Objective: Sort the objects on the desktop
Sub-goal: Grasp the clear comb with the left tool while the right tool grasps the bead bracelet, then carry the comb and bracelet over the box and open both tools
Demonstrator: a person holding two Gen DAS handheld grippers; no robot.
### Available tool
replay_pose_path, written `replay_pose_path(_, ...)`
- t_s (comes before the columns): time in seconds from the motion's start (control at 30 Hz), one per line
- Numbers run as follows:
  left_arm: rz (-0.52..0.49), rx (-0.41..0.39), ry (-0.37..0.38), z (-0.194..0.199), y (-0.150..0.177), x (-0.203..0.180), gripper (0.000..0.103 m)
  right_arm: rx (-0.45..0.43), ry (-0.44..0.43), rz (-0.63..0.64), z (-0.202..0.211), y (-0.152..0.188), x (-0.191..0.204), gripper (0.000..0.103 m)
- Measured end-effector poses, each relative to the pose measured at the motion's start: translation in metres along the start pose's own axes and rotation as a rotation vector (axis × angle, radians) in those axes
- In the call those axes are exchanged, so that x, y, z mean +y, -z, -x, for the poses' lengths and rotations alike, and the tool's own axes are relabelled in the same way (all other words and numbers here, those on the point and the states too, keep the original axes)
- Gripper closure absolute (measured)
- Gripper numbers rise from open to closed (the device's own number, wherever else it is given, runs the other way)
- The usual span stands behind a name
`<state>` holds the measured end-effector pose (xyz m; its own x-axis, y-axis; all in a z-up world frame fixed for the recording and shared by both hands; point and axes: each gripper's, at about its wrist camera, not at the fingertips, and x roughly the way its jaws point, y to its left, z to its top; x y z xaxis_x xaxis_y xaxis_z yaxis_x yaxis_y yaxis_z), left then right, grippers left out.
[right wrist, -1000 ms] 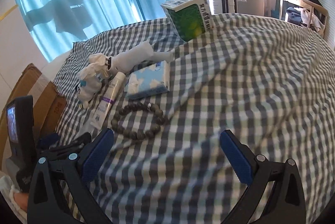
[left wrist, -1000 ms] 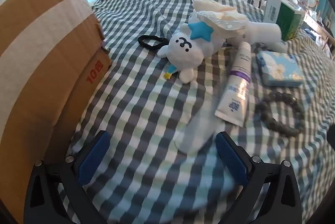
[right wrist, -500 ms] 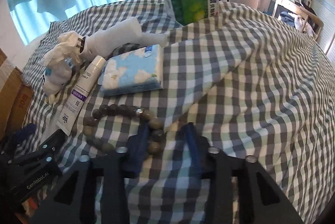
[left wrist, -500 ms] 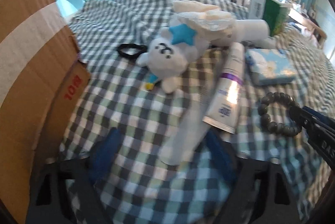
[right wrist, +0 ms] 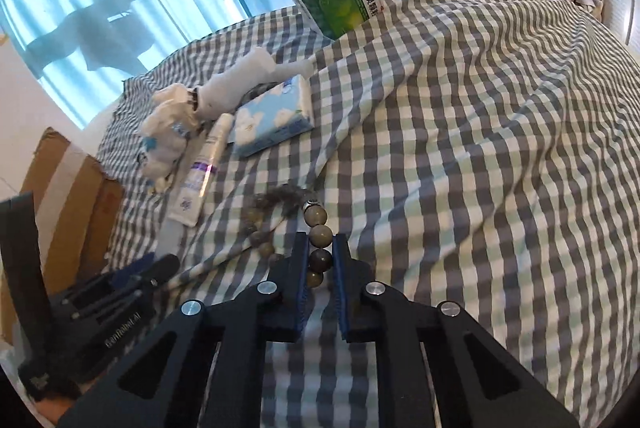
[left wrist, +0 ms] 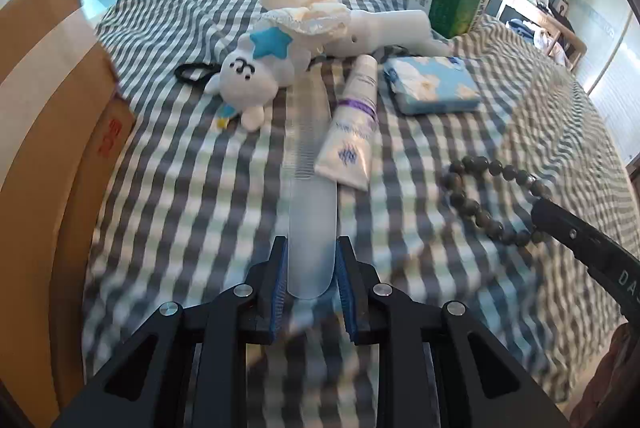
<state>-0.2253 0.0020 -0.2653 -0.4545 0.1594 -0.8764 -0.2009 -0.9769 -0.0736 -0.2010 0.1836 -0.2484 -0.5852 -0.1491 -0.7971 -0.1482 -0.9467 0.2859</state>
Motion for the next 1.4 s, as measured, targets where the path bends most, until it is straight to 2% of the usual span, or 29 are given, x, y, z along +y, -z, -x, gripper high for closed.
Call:
replay_pose_path(0.4,-0.03,-0.004,0.067,0.06,0.044,-0.03,0.08,-0.069,-0.018,0.0,0.063,0.009,0.008,0.092)
replay_pose_path(0.6,-0.099,-0.069,0.018,0.102,0.043,-0.041,0.08,-0.112,-0.023,-0.003,0.095,0.01,0.012,0.092)
replay_pose_path(0.8,-0.075,-0.108,0.032,0.129,0.041,-0.039,0.081,-0.145,-0.029,0.015,0.122,0.016,0.021,0.092)
replay_pose_path(0.87,-0.066,-0.11,0.051,0.136,0.043,-0.037,0.096,-0.153,-0.028,0.026,0.129,0.018,0.025,0.092)
replay_pose_path(1.0,-0.064,-0.102,0.045,0.142,0.05,-0.034,0.096,-0.16,-0.03,0.035,0.139,0.021,0.029,0.092)
replay_pose_path(1.1,-0.075,-0.025,0.056,0.127,0.057,-0.034,0.086,-0.164,-0.035,0.037,0.144,0.024,0.03,0.092)
replay_pose_path(1.13,-0.076,-0.003,0.044,0.119,0.061,-0.034,0.075,-0.167,-0.034,0.039,0.145,0.024,0.03,0.092)
replay_pose_path(1.17,-0.073,0.005,0.038,0.114,0.063,-0.034,0.067,-0.166,-0.034,0.043,0.145,0.026,0.03,0.092)
replay_pose_path(1.3,-0.056,0.046,0.035,0.092,0.07,-0.033,0.067,-0.144,-0.028,0.052,0.14,0.029,0.026,0.092)
replay_pose_path(1.4,-0.043,0.078,0.031,0.073,0.07,-0.033,0.061,-0.12,-0.024,0.04,0.129,0.03,0.02,0.092)
